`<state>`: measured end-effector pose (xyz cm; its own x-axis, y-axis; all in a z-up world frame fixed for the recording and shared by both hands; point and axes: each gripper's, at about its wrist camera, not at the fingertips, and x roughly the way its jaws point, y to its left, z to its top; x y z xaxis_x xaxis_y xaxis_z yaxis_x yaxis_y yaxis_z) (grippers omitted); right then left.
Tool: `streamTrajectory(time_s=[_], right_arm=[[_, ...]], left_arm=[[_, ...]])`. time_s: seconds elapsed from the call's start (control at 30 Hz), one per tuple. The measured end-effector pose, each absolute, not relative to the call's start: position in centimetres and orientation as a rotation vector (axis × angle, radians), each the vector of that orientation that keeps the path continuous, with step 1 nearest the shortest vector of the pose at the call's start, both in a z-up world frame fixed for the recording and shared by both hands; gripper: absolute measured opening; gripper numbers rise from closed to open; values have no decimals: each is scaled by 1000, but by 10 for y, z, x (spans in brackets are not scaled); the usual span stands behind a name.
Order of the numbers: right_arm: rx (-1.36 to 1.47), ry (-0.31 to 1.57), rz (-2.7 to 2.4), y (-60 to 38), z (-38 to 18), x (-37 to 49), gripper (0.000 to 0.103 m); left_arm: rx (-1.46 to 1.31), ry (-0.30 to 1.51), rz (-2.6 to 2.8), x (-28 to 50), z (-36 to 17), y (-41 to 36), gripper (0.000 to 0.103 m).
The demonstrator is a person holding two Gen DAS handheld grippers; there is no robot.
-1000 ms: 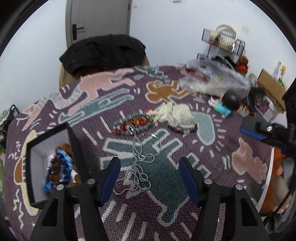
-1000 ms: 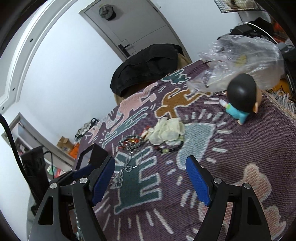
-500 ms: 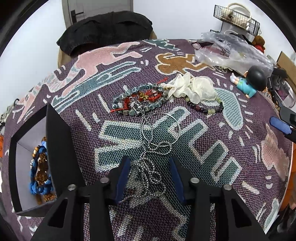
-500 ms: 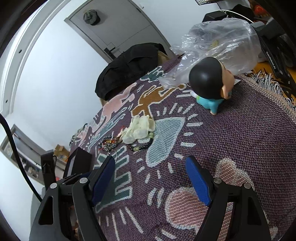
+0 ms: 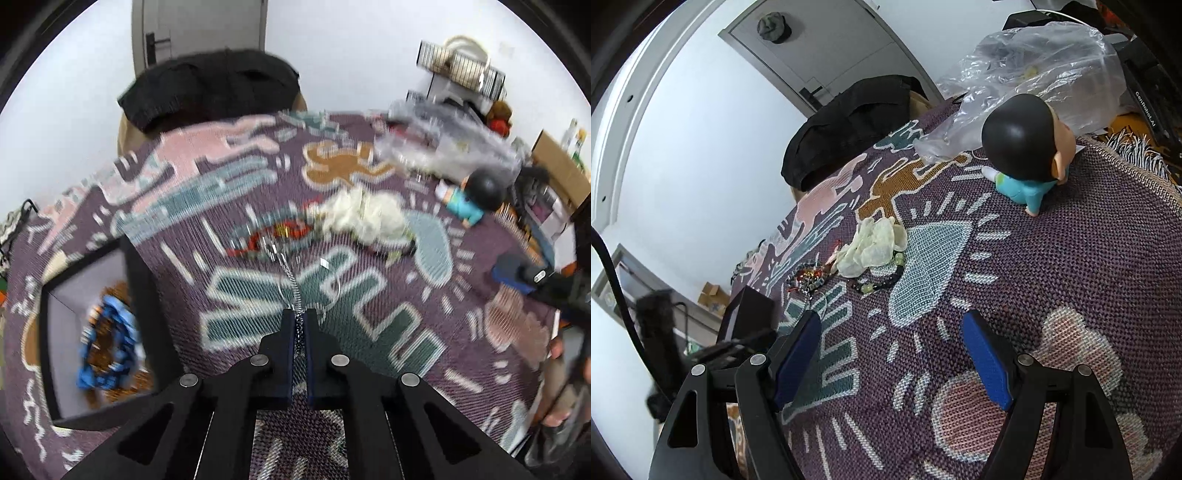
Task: Organize jewelry
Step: 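Lift the chain with the left gripper and lower it into the box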
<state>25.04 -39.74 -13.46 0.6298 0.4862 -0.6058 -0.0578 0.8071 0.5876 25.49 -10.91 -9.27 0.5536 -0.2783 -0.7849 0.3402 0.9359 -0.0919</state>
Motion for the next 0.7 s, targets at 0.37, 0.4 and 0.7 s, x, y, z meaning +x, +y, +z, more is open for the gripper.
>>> streamTrajectory(time_s=[0.37, 0.4, 0.7], right_arm=[[551, 850, 355, -381, -134, 260, 79], [540, 851, 362, -377, -133, 261, 79], [458, 852, 411, -346, -125, 264, 78]], left_arm=[[25, 722, -336, 248, -10, -83, 4], [23, 707, -332, 247, -3, -81, 4], [38, 580, -315, 236, 56, -71, 4]])
